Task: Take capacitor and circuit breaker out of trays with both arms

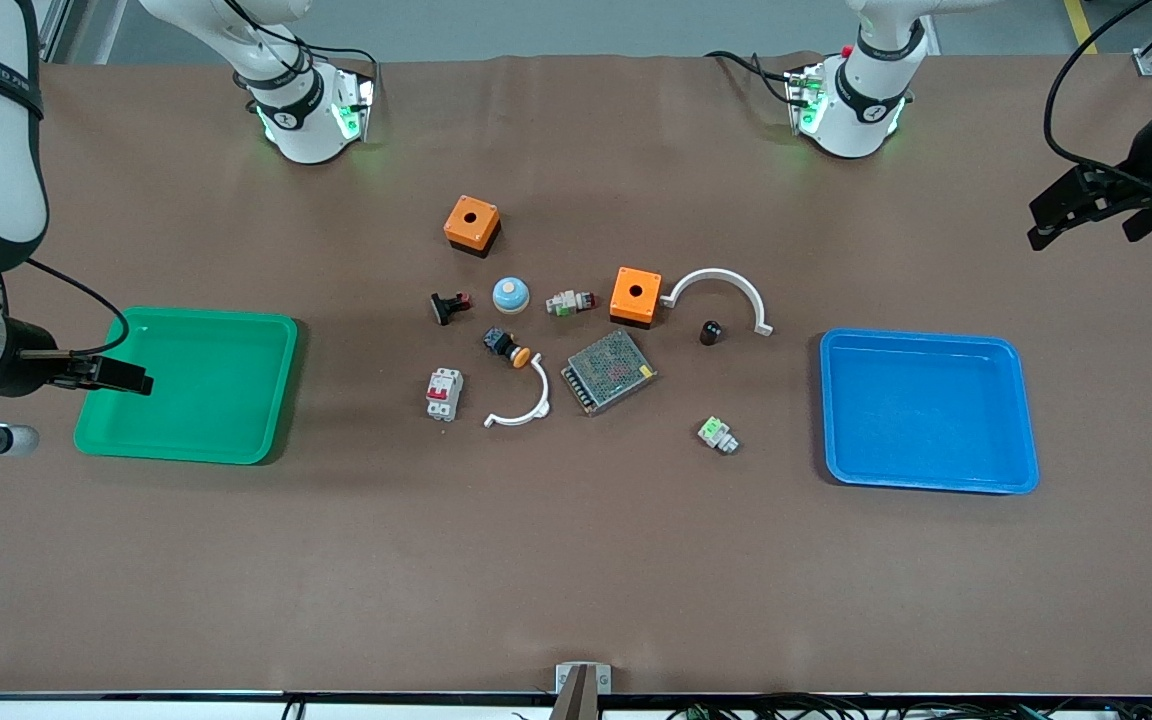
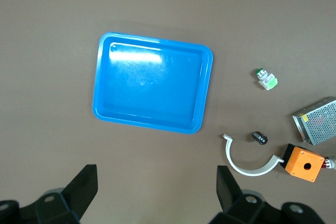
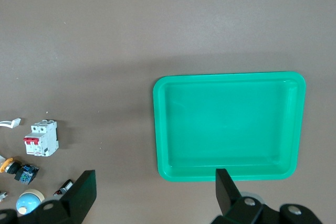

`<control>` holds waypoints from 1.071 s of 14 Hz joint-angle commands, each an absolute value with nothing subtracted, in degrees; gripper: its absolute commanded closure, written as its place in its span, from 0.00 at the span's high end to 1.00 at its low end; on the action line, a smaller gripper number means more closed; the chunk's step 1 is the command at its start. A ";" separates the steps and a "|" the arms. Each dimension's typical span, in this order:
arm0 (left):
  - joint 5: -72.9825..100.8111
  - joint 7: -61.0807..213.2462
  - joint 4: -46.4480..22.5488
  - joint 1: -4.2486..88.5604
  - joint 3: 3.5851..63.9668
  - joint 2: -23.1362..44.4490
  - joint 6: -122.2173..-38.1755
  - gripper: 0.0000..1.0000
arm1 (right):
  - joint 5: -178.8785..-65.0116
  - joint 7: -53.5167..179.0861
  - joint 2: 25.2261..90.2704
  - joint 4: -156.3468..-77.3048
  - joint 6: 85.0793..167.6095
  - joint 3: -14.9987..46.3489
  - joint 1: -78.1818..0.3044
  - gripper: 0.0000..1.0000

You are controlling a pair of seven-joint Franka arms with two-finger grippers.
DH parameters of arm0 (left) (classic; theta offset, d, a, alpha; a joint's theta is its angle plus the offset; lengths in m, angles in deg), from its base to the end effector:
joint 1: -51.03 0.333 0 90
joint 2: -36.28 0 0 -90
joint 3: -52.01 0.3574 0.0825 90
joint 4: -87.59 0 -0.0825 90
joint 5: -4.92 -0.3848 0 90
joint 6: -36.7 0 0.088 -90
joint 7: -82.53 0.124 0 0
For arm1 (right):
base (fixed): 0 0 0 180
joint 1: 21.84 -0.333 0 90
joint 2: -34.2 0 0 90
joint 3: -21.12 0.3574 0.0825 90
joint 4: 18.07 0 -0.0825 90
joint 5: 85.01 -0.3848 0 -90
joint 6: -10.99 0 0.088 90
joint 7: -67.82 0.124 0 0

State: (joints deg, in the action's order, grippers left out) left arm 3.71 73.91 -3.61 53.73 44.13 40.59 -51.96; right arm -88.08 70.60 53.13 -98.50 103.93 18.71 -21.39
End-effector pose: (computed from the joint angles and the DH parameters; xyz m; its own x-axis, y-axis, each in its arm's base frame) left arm 0.5250 -0.0483 0.6773 0.9976 0.0605 0.0346 0.0615 -0.9978 -0.0265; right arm 0.6603 -0.0224 0.5303 0.9885 -0.0999 -0.1133 -0.1043 -0.9940 -0.0338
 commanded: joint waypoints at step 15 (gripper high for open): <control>3.69 77.00 -7.16 53.05 42.52 43.57 -52.24 1.00 | -85.98 70.37 24.01 -122.48 103.19 19.72 -22.28 1.00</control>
State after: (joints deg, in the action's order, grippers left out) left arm 3.71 76.08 -6.45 52.91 42.62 42.54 -51.97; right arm -86.74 70.55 27.94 -119.03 102.39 19.73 -21.96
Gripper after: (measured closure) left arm 0.000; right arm 0.000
